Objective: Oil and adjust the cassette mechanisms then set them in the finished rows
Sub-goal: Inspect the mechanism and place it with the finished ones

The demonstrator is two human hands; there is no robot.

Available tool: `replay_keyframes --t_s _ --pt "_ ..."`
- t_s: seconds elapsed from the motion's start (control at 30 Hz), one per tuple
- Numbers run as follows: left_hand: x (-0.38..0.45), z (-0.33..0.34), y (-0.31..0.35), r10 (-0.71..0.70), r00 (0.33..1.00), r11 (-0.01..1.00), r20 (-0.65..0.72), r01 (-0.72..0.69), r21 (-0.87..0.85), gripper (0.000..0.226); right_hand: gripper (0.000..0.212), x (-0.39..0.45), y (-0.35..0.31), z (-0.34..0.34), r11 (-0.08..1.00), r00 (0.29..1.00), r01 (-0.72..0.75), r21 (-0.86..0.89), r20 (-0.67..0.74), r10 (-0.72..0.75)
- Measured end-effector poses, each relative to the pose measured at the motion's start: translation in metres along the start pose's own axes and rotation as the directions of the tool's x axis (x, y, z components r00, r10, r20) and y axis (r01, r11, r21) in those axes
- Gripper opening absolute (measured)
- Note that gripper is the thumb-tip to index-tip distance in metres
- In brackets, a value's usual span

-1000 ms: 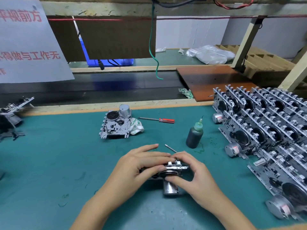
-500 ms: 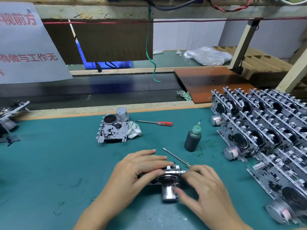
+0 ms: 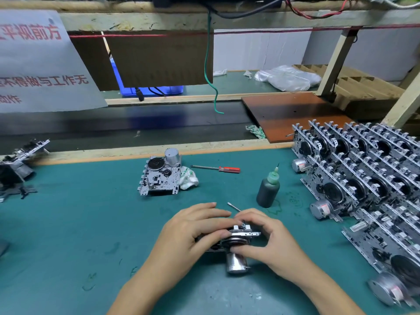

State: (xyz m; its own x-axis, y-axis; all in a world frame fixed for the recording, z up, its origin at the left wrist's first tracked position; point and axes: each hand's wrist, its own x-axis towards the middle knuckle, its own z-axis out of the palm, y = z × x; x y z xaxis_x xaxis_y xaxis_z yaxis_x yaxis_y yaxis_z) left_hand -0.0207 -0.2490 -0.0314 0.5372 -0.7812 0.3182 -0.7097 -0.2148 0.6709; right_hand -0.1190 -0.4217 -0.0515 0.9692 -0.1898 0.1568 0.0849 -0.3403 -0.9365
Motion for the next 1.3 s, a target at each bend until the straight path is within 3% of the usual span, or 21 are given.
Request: replay_keyframes --t_s 0.33,0.4,0.5,0.57,0.7,0.8,0.9,1.03,1.2,1.3 --pt "0.002 0.004 -0.002 0.046 0.997 0.997 -0.053 -0.05 -0.056 0.026 0.018 -0.004 0.005 0.005 0.996 0.999 -0.044 0.083 -0.012 0.045" --pt "0.002 0.004 -0.003 0.037 0.998 0.997 -0.047 -0.04 -0.058 0.023 0.02 -0.007 0.004 0.003 0.999 0.999 -0.049 0.019 -0.004 0.049" --pt "0.002 0.003 -0.002 0.025 0.999 0.998 -0.031 -0.026 -0.053 0.023 0.045 -0.011 0.001 -0.007 0.99 0.998 -0.059 -0.125 -0.004 0.059" --pt "0.002 0.003 -0.001 0.014 1.0 0.999 -0.022 -0.015 -0.047 0.026 0.05 -0.016 0.001 -0.011 0.972 0.998 -0.057 -0.23 -0.044 0.048" --pt "0.002 0.003 0.001 0.013 1.0 0.998 -0.026 -0.014 -0.054 0.031 0.027 -0.026 0.005 -0.01 0.717 0.968 0.122 -0.686 -0.078 -0.24" --pt "0.002 0.003 0.0 0.013 0.999 0.998 -0.041 -0.016 -0.059 0.026 0.036 -0.031 0.007 -0.01 0.596 0.959 0.153 -0.788 -0.027 -0.283" --pt "0.002 0.003 0.001 0.018 0.999 0.997 -0.04 -0.02 -0.072 0.024 0.037 -0.028 0.005 -0.012 0.544 0.957 0.153 -0.825 -0.014 -0.291" --pt "0.003 0.002 0.004 0.013 0.999 0.998 -0.041 -0.016 -0.068 0.023 0.038 -0.026 0.003 -0.012 0.581 0.97 0.146 -0.801 0.001 -0.242" --pt "0.013 -0.008 0.008 0.0 0.999 0.996 0.039 0.003 -0.088 0.019 0.019 -0.025 0.0 -0.015 0.843 0.986 -0.02 -0.537 -0.149 -0.071" --pt "0.024 -0.014 0.007 -0.024 0.996 0.999 0.084 0.026 -0.024 0.011 0.026 -0.026 0.001 -0.012 0.86 0.993 -0.034 -0.51 -0.113 -0.028"
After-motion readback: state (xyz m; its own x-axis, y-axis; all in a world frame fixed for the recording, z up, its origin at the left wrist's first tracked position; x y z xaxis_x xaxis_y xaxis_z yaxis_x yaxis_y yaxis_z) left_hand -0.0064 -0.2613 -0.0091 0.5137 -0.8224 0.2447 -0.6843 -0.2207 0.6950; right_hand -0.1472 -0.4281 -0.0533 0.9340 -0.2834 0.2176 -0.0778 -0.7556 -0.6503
